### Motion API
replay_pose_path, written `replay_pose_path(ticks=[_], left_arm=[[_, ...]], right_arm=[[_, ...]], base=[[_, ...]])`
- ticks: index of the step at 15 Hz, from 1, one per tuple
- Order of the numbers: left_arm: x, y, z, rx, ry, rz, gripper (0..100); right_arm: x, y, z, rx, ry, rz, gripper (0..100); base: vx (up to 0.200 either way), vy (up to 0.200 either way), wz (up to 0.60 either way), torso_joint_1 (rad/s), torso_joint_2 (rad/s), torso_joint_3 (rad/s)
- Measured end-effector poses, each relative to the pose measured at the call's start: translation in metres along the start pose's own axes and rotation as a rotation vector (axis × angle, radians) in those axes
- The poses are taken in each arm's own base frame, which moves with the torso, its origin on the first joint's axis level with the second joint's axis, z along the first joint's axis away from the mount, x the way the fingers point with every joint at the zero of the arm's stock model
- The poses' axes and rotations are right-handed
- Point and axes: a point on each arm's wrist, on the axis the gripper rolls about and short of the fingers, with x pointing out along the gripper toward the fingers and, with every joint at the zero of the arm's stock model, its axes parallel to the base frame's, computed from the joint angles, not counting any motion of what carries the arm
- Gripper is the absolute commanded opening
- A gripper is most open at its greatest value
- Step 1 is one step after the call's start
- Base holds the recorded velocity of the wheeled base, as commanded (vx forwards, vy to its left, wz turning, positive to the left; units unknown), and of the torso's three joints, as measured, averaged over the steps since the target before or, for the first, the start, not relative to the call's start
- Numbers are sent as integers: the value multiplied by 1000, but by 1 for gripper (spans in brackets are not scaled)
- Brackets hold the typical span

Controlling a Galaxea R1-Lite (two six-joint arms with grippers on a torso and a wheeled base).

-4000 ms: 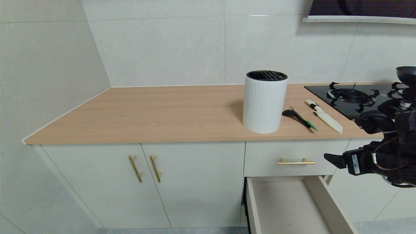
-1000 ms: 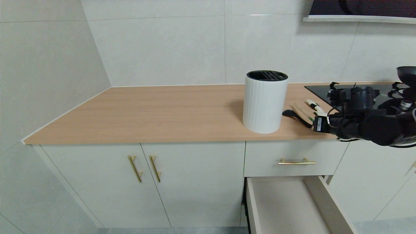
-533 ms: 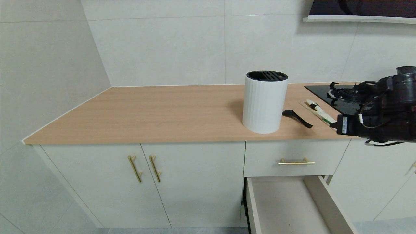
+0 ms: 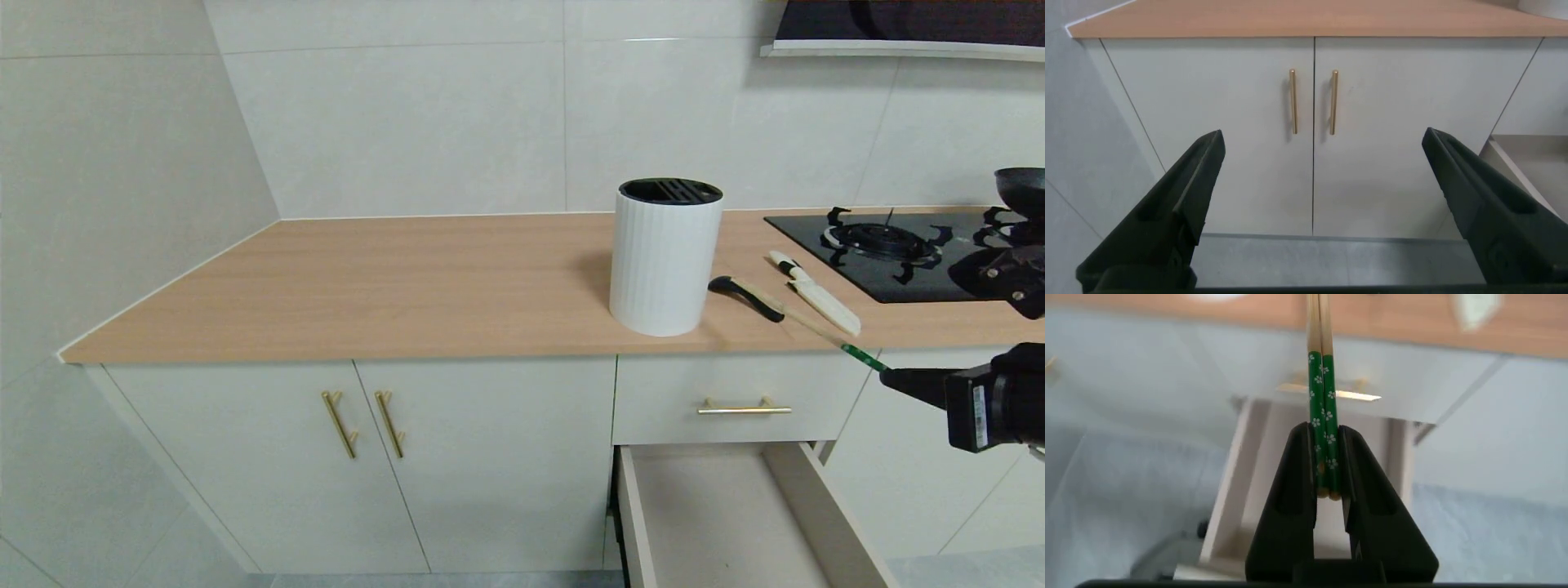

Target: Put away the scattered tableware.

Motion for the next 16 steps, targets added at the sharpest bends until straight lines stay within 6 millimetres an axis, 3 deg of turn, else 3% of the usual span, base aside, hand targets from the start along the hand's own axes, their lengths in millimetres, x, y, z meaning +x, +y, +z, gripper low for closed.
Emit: replay_pose_path(ticks=[8,16], left_arm=[[0,0,0,0,-1,1,100],[0,0,0,0,-2,0,100]], right_arm=[[-17,22,-28,-170,20,123,0],[-17,24,-35,-203,35,142,0]], base=[[0,0,0,0,0,0],[0,0,0,-9,22,14]])
